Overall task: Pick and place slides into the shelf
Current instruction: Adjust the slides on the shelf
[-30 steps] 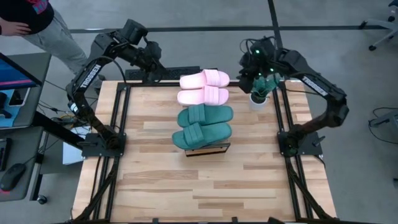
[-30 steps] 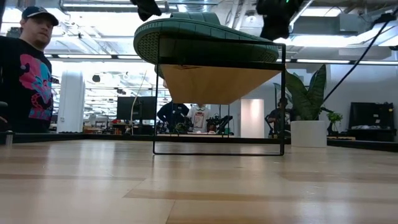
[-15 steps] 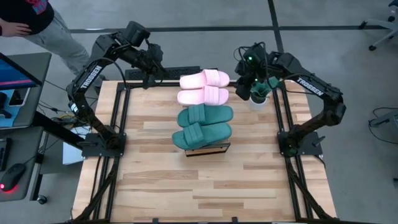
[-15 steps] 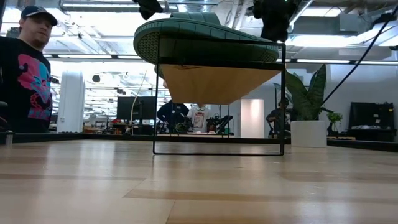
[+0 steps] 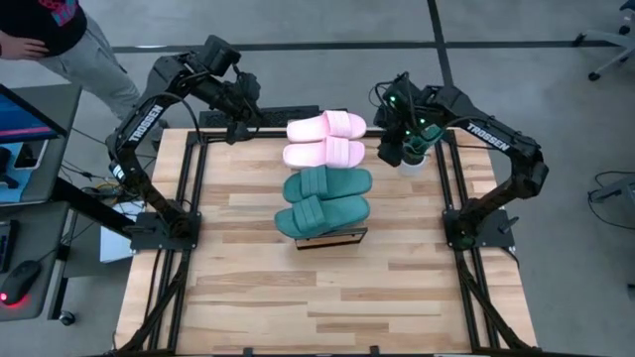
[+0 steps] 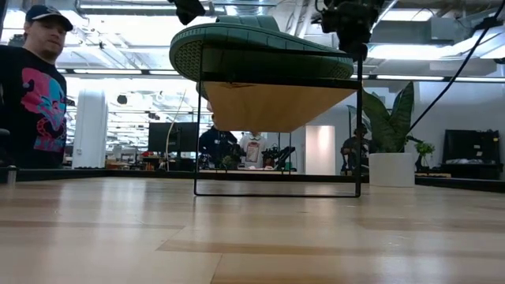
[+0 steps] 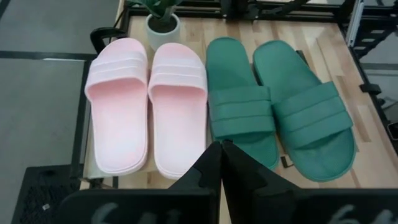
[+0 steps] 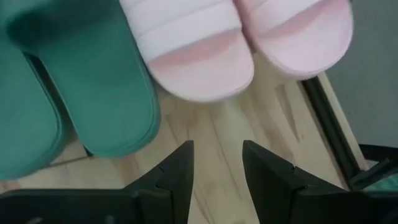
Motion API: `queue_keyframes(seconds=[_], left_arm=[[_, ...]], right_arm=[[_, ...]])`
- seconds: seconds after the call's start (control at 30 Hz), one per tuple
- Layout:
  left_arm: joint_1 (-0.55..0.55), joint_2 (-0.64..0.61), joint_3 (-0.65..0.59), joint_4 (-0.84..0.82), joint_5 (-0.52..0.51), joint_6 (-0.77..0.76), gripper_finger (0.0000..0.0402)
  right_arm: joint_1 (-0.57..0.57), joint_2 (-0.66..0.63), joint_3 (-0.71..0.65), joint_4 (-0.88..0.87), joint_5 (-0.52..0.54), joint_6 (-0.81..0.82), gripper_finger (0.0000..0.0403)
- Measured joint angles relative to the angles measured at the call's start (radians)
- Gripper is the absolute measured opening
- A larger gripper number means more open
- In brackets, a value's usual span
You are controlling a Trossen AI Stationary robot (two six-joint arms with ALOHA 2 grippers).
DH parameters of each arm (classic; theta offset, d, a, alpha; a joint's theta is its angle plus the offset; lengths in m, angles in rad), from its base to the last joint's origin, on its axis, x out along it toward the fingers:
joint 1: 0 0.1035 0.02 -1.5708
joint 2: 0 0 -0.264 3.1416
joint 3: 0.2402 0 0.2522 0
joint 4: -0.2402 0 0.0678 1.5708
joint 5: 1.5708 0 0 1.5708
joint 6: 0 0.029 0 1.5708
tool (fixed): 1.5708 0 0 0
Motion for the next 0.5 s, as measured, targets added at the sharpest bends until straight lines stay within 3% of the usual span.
queue_keyframes(seconds=[0.5], left_arm=[[-0.016, 0.000, 0.000, 0.002, 0.016, 0.000, 0.0000]], right_arm=[[0.038, 0.000, -0.042, -0.001, 0.002, -0.039, 0.0129]])
